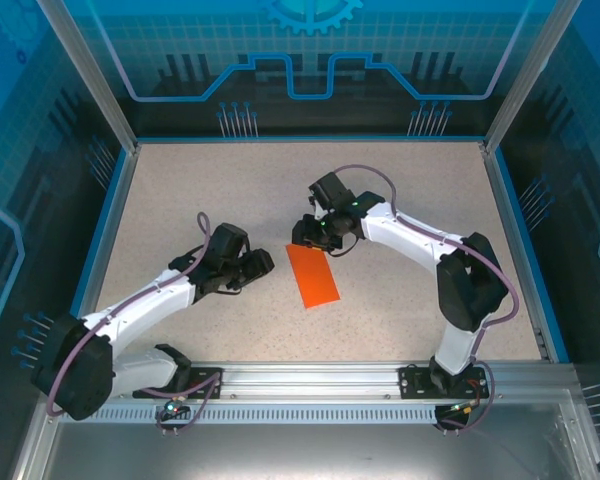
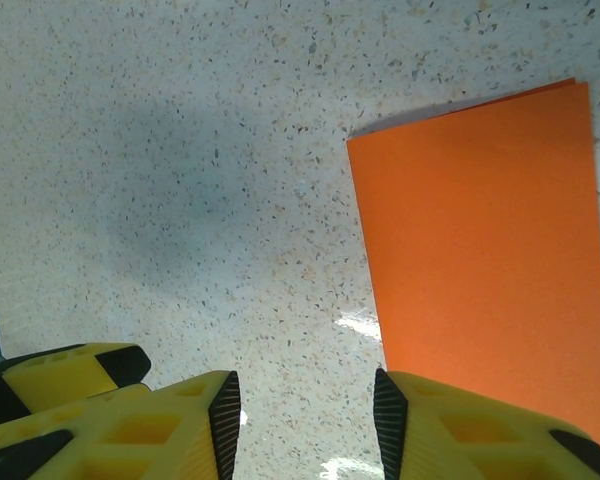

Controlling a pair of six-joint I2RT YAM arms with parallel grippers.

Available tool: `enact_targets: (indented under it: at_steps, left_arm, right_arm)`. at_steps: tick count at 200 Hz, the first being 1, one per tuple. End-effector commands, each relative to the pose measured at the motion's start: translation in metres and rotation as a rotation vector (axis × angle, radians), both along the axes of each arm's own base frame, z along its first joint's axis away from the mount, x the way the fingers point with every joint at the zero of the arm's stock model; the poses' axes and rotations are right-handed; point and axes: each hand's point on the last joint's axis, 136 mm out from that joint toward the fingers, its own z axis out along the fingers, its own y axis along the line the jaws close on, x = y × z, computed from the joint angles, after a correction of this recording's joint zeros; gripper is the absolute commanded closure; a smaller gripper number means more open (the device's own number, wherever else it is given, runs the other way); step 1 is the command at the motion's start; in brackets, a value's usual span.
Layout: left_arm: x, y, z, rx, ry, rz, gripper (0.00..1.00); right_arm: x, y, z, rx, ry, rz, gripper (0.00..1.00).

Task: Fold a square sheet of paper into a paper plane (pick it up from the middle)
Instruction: Turn over the paper at the center of the table.

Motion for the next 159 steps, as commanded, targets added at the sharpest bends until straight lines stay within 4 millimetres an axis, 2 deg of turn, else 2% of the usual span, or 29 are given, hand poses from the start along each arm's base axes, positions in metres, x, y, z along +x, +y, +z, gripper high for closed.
enact_targets:
  at_steps: [1, 28, 71, 103, 159]
  left_arm:
    - [0.006, -0.005, 0.008, -0.009, -0.022, -0.040, 0.41]
    - [0.006, -0.006, 0.006, -0.010, -0.028, -0.045, 0.41]
    - [0.009, -0.011, 0.008, -0.031, -0.026, -0.055, 0.42]
    - [0.009, -0.010, 0.003, -0.025, -0.016, -0.043, 0.41]
    - [0.004, -0.009, -0.002, -0.016, -0.001, -0.062, 0.41]
  right_arm:
    - [-0.008, 0.001, -0.012, -0.006, 0.032, 0.035, 0.57]
    - [-0.021, -0.006, -0.031, 0.008, 0.025, 0.027, 0.61]
    - [-0.043, -0.002, -0.054, 0.062, 0.026, 0.072, 0.70]
    - [-0.056, 0.004, -0.073, 0.051, 0.056, 0.098, 0.72]
    - [-0.060, -0.019, -0.113, -0.051, 0.089, -0.046, 0.71]
